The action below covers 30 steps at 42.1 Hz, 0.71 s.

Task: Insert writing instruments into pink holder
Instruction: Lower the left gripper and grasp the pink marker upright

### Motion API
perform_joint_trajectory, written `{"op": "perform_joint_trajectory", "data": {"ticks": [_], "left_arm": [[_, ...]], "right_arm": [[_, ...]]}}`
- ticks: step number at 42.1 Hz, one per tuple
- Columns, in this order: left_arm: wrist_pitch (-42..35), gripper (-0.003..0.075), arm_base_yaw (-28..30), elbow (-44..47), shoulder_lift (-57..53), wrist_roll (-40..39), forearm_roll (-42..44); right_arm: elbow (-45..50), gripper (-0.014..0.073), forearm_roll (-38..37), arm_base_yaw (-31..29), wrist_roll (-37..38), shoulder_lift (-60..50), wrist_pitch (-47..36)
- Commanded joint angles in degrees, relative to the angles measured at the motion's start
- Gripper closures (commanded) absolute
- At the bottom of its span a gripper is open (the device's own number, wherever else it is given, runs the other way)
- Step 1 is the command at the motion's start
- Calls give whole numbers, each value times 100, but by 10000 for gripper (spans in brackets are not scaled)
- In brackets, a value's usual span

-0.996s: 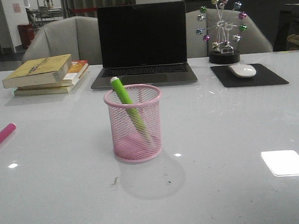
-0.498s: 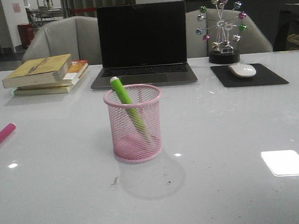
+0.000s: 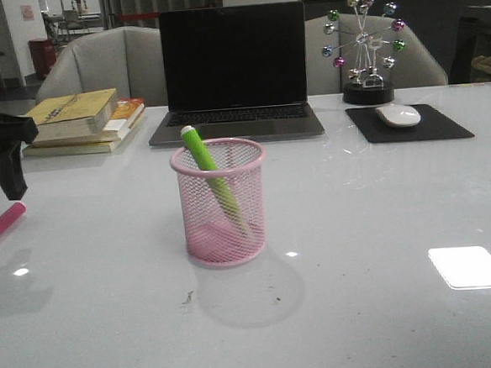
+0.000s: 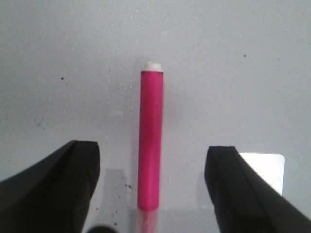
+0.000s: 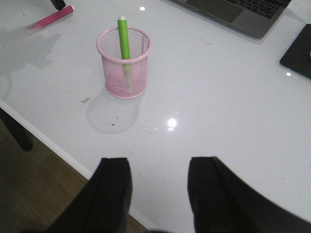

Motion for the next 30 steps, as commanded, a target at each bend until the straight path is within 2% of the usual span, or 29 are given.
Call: {"op": "perform_joint_trajectory", "data": {"ticks": [1,10,30], "left_arm": [[-129,214,11,-353,-64,-56,18],[-59,214,26,-751,396,-56,18],[-25,215,137,-812,660,-56,8]], "right_arm": [[-148,190,-62,-23,-67,4,-467],[-148,190,-62,-23,-67,4,-467],[-148,190,-62,-23,-67,4,-461]]}}
